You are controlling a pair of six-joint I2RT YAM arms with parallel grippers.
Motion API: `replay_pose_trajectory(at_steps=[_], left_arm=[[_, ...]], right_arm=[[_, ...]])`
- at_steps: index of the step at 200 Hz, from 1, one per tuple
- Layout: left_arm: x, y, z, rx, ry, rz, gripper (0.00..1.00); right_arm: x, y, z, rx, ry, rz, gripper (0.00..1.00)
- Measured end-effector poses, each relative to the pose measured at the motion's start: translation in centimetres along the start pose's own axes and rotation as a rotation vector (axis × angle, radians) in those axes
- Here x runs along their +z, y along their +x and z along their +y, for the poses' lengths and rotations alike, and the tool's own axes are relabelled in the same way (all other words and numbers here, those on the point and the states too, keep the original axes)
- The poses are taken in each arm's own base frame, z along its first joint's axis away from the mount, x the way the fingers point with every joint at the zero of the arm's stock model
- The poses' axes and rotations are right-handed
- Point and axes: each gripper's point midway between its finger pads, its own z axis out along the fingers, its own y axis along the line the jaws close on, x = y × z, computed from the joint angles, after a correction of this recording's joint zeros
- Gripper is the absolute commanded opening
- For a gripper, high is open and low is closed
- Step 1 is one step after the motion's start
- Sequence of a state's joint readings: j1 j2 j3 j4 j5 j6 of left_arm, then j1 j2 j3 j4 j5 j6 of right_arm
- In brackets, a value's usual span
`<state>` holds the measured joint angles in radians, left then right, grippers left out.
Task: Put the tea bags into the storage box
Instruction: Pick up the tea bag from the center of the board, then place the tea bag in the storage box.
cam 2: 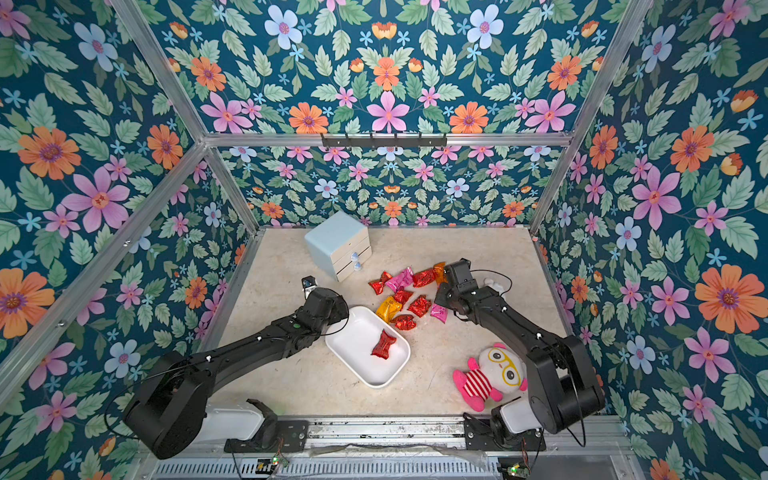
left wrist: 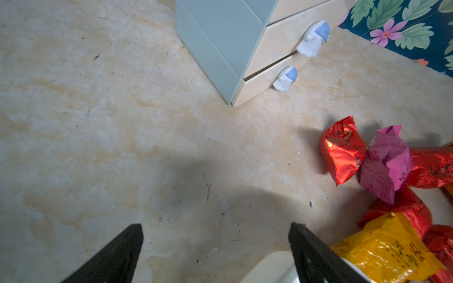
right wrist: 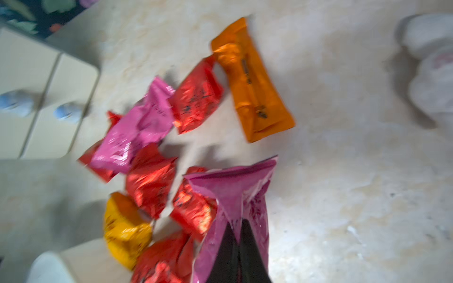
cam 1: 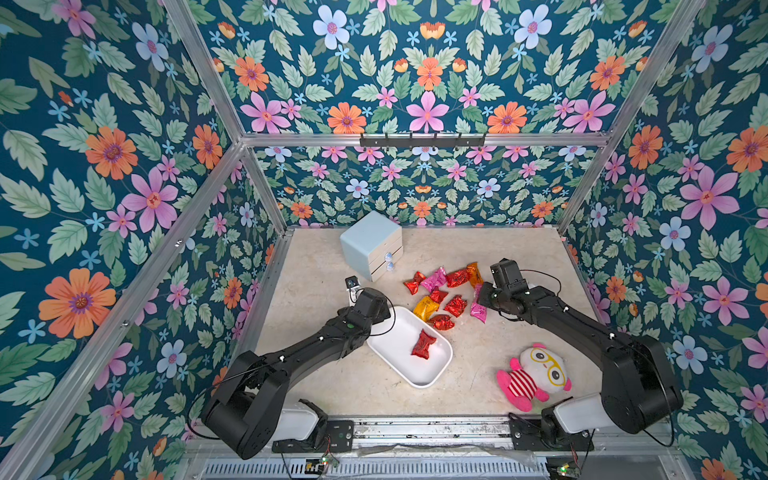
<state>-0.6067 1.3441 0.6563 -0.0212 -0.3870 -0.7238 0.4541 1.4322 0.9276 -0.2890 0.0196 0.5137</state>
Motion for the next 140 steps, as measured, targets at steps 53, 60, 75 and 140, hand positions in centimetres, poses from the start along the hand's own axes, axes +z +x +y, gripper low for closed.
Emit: replay_pose_trajectory(at_steps=[53, 60, 75, 140], left_arm=[[-0.7, -1.7, 1.0, -0.067, -0.038, -0.064, 0.99], [-0.8, -1.8, 1.3, -0.085, -0.047, -0.070, 0.99], [-0.9, -1.9, 2.4, -0.104, -0.070, -0.075, 0.99], [-1.4, -1.5, 4.9, -0.171, -0.098, -0.079, 0.99]], right_arm=[[-1.7, 5.7, 10.5, -0.205, -0.270, 0.108, 0.00], [-1.7, 6.6, 11.6, -0.228, -0.291, 0.124, 0.00], [-1.6, 8.6, 14.0, -0.292, -0.342, 0.162, 0.00], [2.5, 14.1, 16.7, -0.417, -0.319, 0.296, 0.00]])
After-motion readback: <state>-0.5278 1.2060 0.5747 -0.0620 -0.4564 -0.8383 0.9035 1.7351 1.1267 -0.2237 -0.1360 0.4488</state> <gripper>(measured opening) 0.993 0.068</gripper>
